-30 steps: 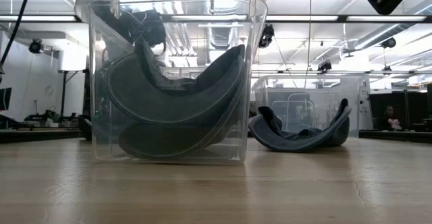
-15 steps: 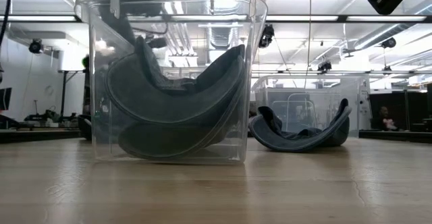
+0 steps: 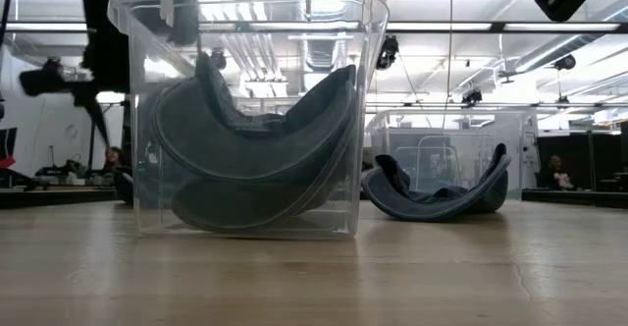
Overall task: Pick & Place hat
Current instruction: Put the bottom left blue cap into the top transparent bin
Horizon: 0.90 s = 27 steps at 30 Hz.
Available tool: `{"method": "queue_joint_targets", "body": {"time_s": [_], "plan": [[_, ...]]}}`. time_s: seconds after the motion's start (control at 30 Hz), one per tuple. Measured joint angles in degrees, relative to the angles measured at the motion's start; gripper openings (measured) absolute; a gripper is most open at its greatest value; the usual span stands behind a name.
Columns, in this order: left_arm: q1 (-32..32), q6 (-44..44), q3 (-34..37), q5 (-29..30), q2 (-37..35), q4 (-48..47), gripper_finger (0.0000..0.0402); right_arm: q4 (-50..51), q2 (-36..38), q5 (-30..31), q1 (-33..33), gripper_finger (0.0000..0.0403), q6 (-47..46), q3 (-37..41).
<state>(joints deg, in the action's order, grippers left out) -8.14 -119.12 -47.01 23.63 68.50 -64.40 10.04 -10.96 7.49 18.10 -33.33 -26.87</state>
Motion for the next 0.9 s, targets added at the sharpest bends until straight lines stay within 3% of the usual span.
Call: {"method": "queue_joint_targets", "body": {"time_s": [0.43, 0.73, 0.9], "plan": [[-4.2, -1.3, 14.9, 0.9, -1.9, 21.3, 0.0184, 0.0, 0.0, 0.0, 0.0, 0.0063, -0.2, 0.0], [-5.2, 0.5, 16.8, 4.5, -3.3, 24.4, 0.0184, -0.1, 0.0, 0.1, 0.0, 0.0063, -2.6, 0.0], [-5.8, 1.7, 19.4, 7.5, -3.1, 31.2, 0.0184, 0.0, 0.0, 0.1, 0.0, 0.0063, -2.7, 0.0]]}}
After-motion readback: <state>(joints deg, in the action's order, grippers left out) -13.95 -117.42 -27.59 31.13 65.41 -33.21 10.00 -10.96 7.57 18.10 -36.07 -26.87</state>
